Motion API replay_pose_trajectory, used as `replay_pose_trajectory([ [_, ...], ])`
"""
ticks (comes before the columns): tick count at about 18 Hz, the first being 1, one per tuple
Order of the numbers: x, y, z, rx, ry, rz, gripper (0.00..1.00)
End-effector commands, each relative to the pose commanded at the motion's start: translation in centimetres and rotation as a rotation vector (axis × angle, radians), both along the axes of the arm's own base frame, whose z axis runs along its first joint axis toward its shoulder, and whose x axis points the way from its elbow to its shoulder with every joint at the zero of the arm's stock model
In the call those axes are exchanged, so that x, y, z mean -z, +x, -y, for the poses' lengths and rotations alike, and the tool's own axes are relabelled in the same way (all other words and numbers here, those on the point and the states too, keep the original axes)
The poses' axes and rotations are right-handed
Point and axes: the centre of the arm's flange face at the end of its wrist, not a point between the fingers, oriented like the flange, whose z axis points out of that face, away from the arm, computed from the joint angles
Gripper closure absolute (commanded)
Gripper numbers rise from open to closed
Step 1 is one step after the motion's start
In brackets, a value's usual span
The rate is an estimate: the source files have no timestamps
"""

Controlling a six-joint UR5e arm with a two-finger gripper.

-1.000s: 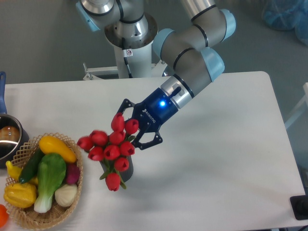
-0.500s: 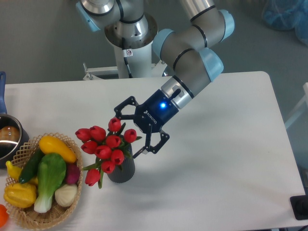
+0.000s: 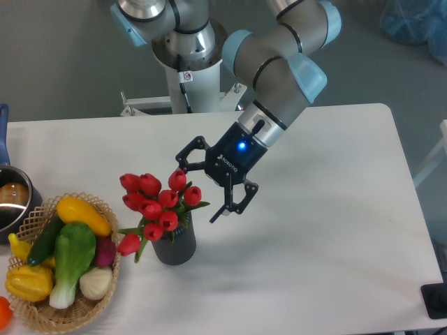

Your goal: Insert the flowers into the vase

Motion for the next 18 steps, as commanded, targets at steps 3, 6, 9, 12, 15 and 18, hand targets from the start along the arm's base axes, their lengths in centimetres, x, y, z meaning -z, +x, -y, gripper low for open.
replay_pose_trajectory([
  [3, -0.6, -0.1, 1.1, -0.03, -0.123, -0.11, 0.0],
  [6, -2.4, -0.2, 2.4, -0.017, -0.213, -0.267, 0.0],
  [9, -4.3, -1.3, 3.3, -0.043, -0.298, -0.373, 0.0],
  [12, -4.1, -1.7, 3.9, -0.049, -0.359, -0.403, 0.0],
  [15, -3.7, -3.0, 4.3, -0.028, -0.437, -0.47, 0.0],
  [18, -2.5, -4.5, 5.4, -0.032, -0.53, -0.501, 0.0],
])
